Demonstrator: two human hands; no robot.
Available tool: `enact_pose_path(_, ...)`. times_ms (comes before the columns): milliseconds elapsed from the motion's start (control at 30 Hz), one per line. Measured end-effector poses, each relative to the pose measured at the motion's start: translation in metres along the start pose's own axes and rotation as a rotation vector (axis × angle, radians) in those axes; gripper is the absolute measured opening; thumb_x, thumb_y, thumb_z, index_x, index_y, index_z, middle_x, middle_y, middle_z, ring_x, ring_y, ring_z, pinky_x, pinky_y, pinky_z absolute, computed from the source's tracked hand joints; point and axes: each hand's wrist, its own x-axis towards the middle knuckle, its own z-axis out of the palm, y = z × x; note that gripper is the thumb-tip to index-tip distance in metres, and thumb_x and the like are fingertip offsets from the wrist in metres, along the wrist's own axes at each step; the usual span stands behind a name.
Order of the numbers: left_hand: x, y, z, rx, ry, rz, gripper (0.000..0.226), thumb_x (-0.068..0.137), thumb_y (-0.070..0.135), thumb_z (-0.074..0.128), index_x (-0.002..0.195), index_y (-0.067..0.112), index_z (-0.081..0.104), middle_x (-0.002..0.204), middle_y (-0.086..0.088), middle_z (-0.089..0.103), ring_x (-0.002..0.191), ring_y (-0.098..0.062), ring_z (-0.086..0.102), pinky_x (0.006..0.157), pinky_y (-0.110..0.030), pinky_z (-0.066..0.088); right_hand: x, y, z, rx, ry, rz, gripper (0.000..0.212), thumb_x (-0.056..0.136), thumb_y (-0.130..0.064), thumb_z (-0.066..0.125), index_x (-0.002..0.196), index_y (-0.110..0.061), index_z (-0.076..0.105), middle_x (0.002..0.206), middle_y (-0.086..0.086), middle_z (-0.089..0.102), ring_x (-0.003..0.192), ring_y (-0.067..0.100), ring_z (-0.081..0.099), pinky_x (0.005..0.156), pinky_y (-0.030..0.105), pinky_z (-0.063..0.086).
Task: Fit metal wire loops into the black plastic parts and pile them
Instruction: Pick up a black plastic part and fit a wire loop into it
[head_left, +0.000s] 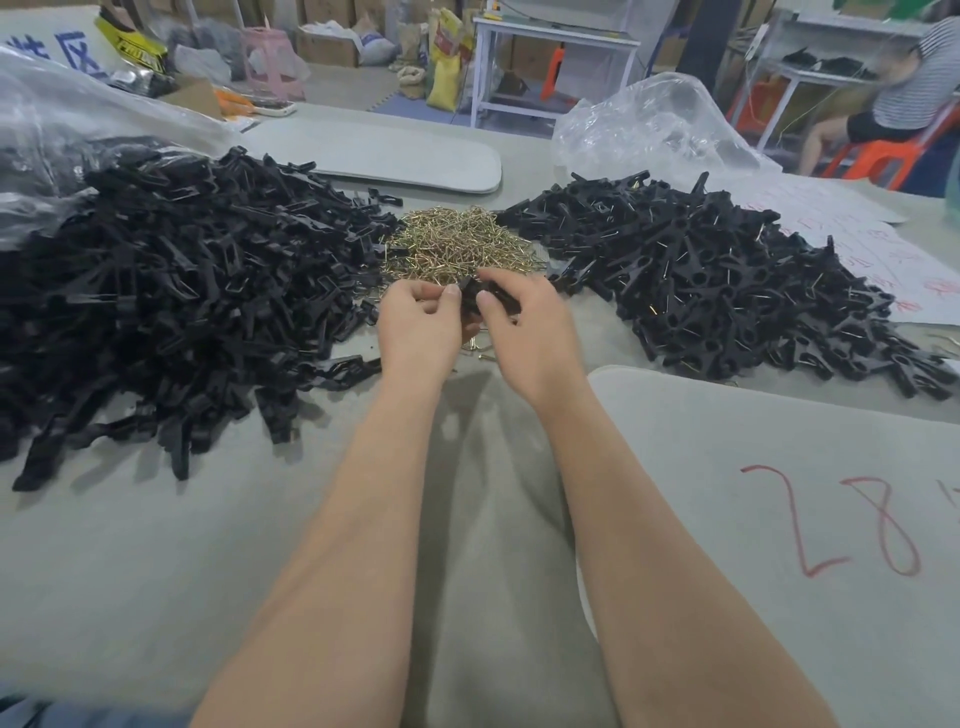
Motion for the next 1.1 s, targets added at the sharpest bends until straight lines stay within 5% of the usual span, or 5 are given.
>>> enact_pose_path(233, -0.003, 0.001, 0.004, -0.207, -0.191, -0.138, 0.014, 0.091, -0.001, 0.057, 0.105, 0.002, 0.059, 0.084, -0.005, 0.065, 0.074, -0.01, 0.064, 0.072, -0.016, 0.054, 0.0, 0.005, -0.002, -0.041, 0.079, 0.019, 0.031, 0.093, -0.017, 0.055, 0.123, -0.017, 0.063, 0.11, 0.012, 0.059, 0.101, 0.023, 0.057, 0.09, 0.018, 0.036)
enact_pose_path(400, -0.005, 0.001, 0.006, -0.019, -0.198, -0.117, 0.034, 0.091, 0.002, 0.057, 0.124, 0.007, 0.053, 0.09, -0.002, 0.062, 0.08, -0.015, 0.061, 0.07, -0.02, 0.049, 0.001, 0.006, -0.003, 0.252, 0.068, 0.167, 0.03, 0.093, -0.008, 0.055, 0.122, -0.007, 0.061, 0.116, 0.012, 0.066, 0.101, 0.024, 0.064, 0.093, 0.039, 0.051)
enact_pose_path(800, -0.01, -0.005, 0.007, 0.715, -0.201, 0.496, 0.021, 0.089, 0.008, 0.059, 0.107, 0.016, 0.067, 0.101, -0.001, 0.053, 0.09, -0.022, 0.06, 0.086, -0.036, 0.048, 0.007, 0.005, -0.016, 0.937, 0.049, 0.486, 0.01, 0.095, -0.003, 0.051, 0.094, -0.005, 0.062, 0.065, 0.003, 0.056, 0.047, 0.007, 0.055, 0.049, 0.015, 0.047)
enact_pose_path(933, -0.008, -0.001, 0.006, 0.483, -0.17, 0.368, 0.006, 0.092, 0.018, 0.058, 0.098, 0.017, 0.057, 0.097, 0.001, 0.06, 0.083, -0.012, 0.06, 0.075, -0.013, 0.043, 0.008, 0.009, -0.016, 0.793, 0.093, 0.431, 0.02, 0.098, -0.007, 0.046, 0.112, -0.01, 0.06, 0.073, 0.003, 0.056, 0.055, 0.009, 0.052, 0.051, 0.016, 0.046)
enact_pose_path(1100, -0.009, 0.0, 0.009, 0.221, -0.267, 0.148, 0.01, 0.094, 0.011, 0.055, 0.101, 0.009, 0.048, 0.093, -0.008, 0.062, 0.074, -0.009, 0.063, 0.076, -0.029, 0.052, 0.009, 0.011, -0.014, 0.418, 0.152, 0.17, 0.028, 0.098, -0.009, 0.044, 0.117, -0.011, 0.064, 0.09, -0.002, 0.061, 0.078, 0.012, 0.058, 0.077, 0.028, 0.053)
